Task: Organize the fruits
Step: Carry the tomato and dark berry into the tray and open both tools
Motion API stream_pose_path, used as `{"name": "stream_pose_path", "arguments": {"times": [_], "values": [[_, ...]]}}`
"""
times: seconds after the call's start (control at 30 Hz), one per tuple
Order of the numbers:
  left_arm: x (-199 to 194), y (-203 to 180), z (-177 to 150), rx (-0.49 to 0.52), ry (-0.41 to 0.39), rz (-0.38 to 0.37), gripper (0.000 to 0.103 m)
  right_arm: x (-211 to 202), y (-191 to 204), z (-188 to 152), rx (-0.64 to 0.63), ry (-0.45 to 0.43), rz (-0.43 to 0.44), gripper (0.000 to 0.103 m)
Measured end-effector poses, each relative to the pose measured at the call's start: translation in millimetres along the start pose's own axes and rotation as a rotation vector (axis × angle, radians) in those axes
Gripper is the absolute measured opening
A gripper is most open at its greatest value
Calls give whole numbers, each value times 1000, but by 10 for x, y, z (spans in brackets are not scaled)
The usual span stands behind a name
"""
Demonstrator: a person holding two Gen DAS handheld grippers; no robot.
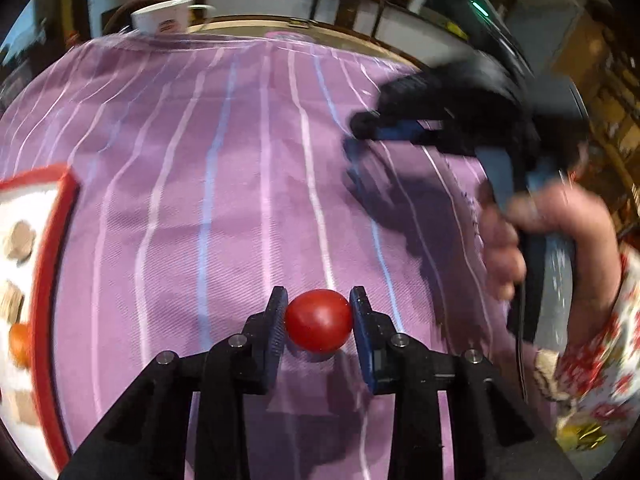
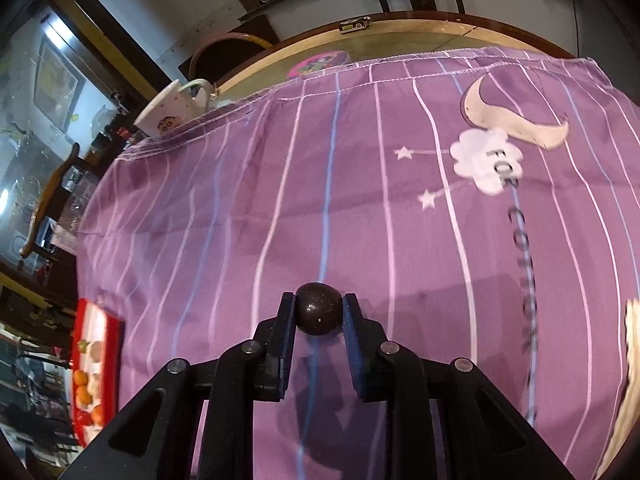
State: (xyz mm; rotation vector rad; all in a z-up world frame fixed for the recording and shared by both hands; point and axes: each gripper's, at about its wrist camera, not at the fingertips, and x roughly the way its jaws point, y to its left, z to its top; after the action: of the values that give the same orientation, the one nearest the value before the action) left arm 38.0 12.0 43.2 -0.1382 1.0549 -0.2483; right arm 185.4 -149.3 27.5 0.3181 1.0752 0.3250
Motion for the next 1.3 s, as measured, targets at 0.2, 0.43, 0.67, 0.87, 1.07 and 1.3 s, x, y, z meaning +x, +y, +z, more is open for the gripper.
{"name": "stream_pose_path", "arguments": {"times": [0.2, 0.43, 0.67, 0.87, 1.07, 1.3], "values": [[-547, 608, -128, -130, -50, 7, 31, -237, 390, -320, -13, 12, 49, 25], [-1033, 1557, -319, -205, -88, 135, 31, -282, 1356, -702, -94, 54, 124, 25], [-1131, 2454, -215, -205, -70, 275, 31, -41, 2324, -1010, -158, 102, 192, 26], [-1012, 2898, -57, -218, -49, 272, 31, 351, 2898, -1130, -227, 124, 156, 26], [-787, 3002, -41, -208, 8, 235, 31, 697, 2957, -1200, -224, 153, 75, 26], [-789, 3058, -73, -221, 1, 214, 56, 796, 2960, -1203, -199, 153, 55, 28]]}}
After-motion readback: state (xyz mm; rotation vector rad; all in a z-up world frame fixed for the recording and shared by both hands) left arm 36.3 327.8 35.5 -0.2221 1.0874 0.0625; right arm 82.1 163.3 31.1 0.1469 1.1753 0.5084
